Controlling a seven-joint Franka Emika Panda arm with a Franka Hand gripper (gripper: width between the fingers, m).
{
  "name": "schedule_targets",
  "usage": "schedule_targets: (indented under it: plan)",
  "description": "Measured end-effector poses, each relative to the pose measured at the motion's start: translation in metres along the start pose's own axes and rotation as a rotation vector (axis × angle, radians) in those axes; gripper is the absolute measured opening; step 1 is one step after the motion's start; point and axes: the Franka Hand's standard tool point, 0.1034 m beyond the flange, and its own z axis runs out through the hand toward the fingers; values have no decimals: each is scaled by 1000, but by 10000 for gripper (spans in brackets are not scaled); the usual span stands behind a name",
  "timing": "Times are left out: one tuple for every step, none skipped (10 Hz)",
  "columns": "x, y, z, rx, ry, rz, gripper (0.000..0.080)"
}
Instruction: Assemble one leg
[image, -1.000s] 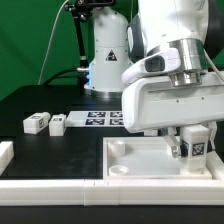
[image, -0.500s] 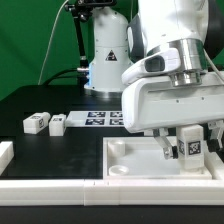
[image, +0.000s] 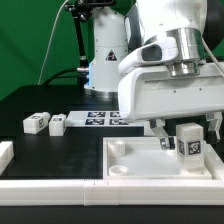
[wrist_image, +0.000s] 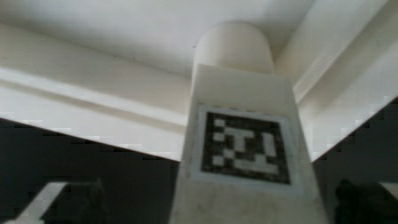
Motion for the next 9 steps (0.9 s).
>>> schedule_targets:
  plan:
    - [0,1,-2,8,-26,0,649]
    - [4,1,-4,18,-55,-1,649]
    - [5,1,-4,13,-40,-1,649]
    - [-1,-3,-1,29,-86,12,649]
    - [-4,-11,-2,68,-211,21,649]
    - [-1,-8,-3,88,-284,23,649]
    - [-2,-7,-3,105,-348,26,649]
    - [-7,-11,-6,138,-454,31,649]
    - [-5,-13,-6,158,-509,29,649]
